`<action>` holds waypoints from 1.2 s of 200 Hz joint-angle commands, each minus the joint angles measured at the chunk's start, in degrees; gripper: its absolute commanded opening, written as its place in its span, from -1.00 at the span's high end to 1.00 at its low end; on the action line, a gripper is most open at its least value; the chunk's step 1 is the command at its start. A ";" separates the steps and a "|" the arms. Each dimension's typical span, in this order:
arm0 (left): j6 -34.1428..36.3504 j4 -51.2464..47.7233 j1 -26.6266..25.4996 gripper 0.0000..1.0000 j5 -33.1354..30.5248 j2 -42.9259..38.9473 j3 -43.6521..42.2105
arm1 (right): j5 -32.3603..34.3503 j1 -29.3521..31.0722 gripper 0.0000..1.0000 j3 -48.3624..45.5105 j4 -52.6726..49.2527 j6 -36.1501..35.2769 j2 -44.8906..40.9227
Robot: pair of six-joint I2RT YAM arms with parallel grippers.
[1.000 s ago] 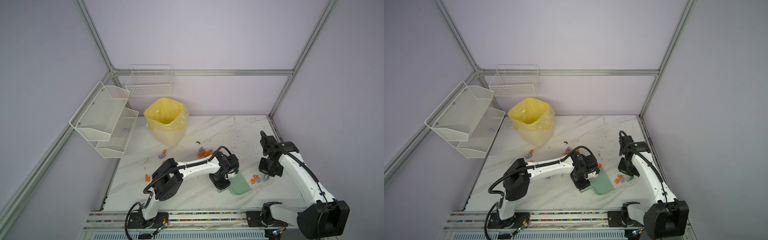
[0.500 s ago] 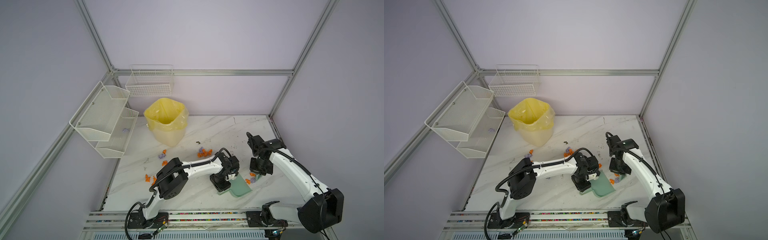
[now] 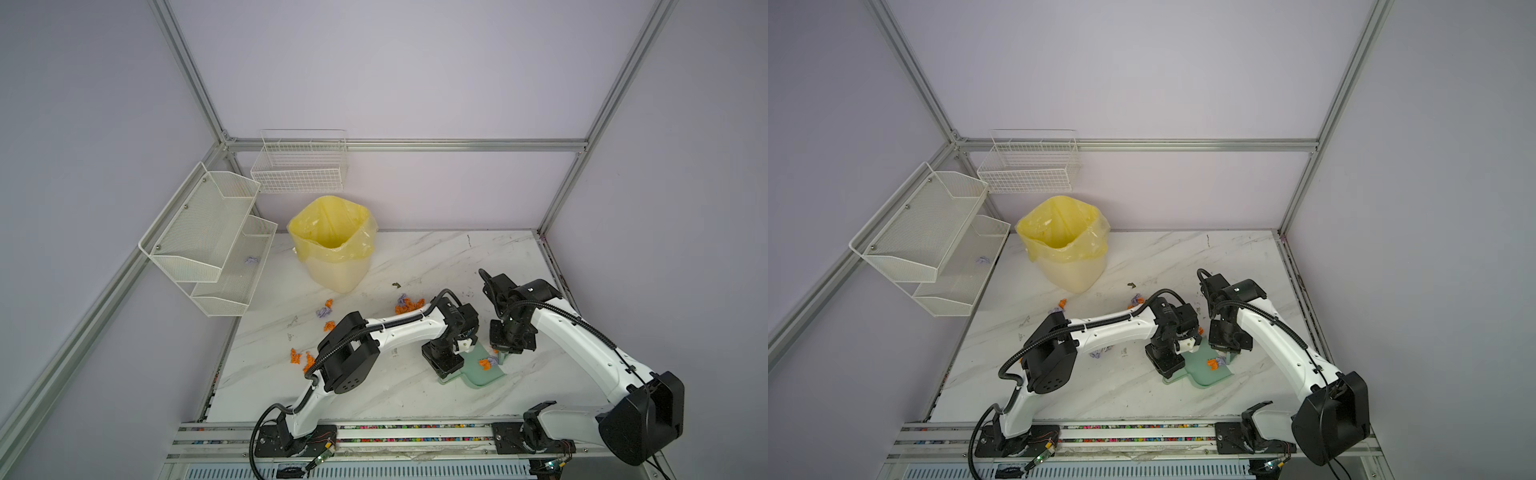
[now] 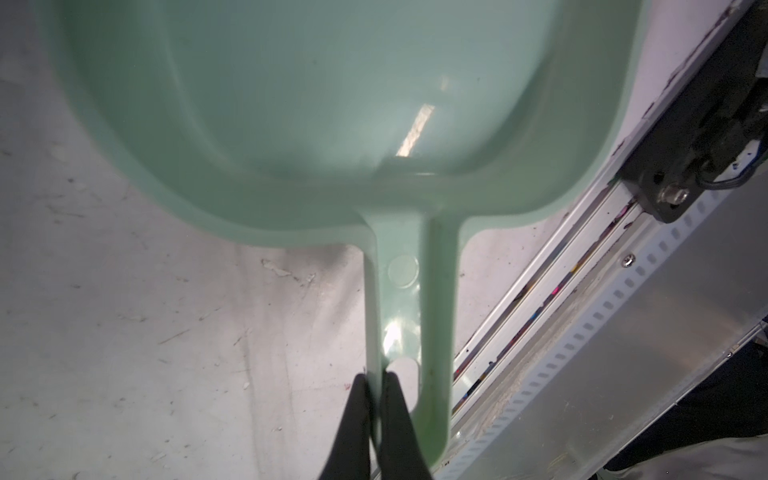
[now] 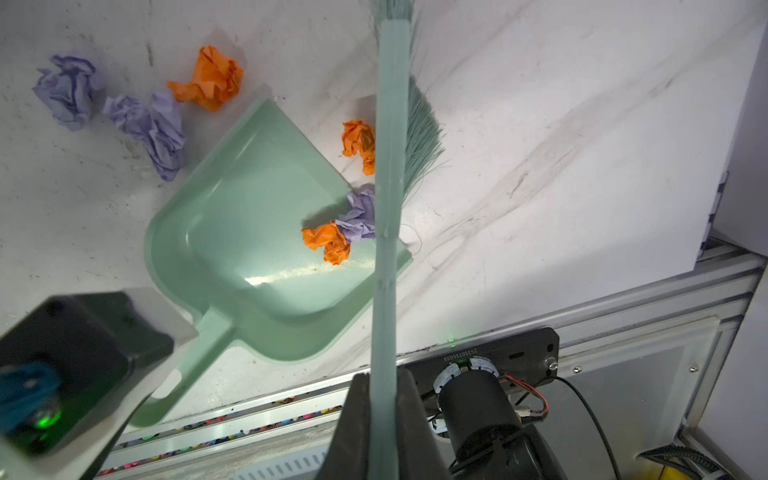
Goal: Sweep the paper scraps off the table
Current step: 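Sweep scraps into the dustpan with the right gripper's brush while the left holds it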
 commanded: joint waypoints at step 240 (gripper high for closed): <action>-0.35 -2.97 3.24 1.00 -0.68 0.30 8.97 | -1.01 6.26 1.00 8.65 -1.21 10.62 -12.79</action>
